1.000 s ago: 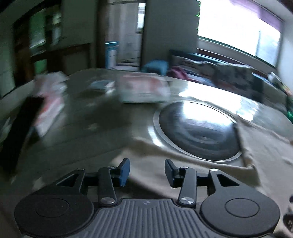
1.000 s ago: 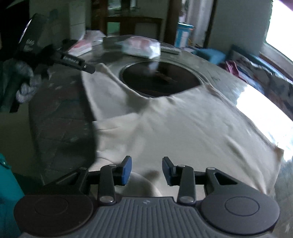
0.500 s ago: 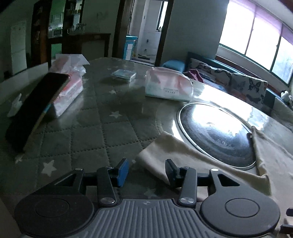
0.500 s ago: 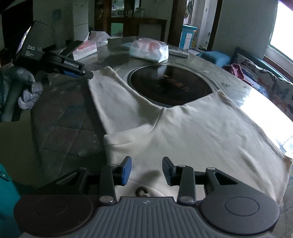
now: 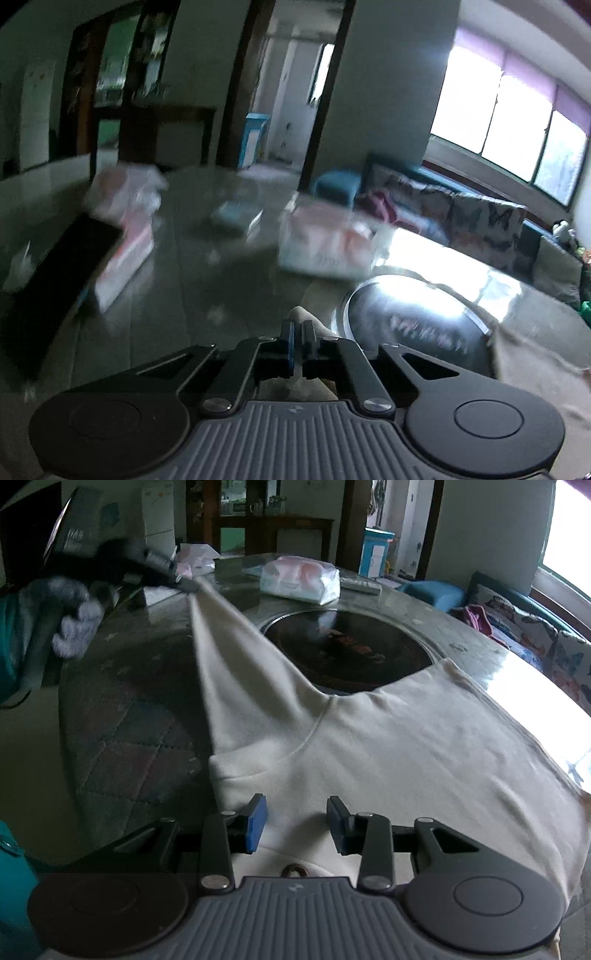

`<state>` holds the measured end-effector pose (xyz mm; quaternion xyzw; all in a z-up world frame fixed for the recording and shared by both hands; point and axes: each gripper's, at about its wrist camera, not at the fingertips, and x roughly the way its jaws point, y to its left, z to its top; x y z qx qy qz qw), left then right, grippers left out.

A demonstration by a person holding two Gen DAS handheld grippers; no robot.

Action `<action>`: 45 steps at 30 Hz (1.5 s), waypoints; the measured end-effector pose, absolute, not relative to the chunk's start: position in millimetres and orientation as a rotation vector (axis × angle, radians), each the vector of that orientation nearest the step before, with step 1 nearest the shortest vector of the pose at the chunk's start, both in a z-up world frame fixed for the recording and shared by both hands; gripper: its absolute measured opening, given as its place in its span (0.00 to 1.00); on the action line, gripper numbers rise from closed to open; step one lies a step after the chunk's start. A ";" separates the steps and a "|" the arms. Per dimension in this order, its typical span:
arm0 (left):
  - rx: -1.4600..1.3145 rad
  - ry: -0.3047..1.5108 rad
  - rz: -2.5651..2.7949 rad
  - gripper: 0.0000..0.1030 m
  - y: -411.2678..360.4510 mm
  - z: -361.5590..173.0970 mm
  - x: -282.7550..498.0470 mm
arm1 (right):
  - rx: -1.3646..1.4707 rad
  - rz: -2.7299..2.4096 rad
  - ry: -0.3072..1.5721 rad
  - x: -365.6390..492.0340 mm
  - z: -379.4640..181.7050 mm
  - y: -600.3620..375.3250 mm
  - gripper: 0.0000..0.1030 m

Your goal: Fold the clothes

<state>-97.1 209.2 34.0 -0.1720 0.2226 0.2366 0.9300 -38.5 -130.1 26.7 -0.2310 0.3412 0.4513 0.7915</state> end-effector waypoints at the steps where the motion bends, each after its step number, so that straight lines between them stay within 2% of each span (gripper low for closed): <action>1: -0.343 0.447 0.472 0.04 206.5 37.9 -96.4 | -0.496 0.973 0.730 -38.5 27.6 -129.6 0.34; 14: -0.322 0.323 0.231 0.04 154.1 101.5 -97.0 | -0.446 1.016 0.732 -36.8 27.4 -121.7 0.34; 23: -0.249 0.270 -0.090 0.04 59.8 134.9 -89.4 | -0.361 0.861 0.709 -20.8 45.7 -177.2 0.34; 29: -0.257 0.326 -0.330 0.04 -6.9 119.2 -74.6 | -0.289 0.728 0.718 -12.1 48.1 -225.4 0.34; 35: -0.243 0.463 -0.501 0.10 -47.4 80.6 -55.5 | -0.270 0.646 0.757 -14.8 40.5 -259.4 0.34; 36: -0.229 0.484 -0.509 0.16 -50.1 74.7 -55.6 | -0.267 0.632 0.763 -15.3 39.1 -264.9 0.34; 37: -0.214 0.500 -0.500 0.17 -49.2 69.2 -55.6 | -0.269 0.622 0.769 -16.3 38.1 -268.8 0.34; 45: -0.132 0.613 -0.290 0.16 -0.7 30.7 -54.3 | -0.267 0.588 0.761 -25.7 49.1 -289.9 0.34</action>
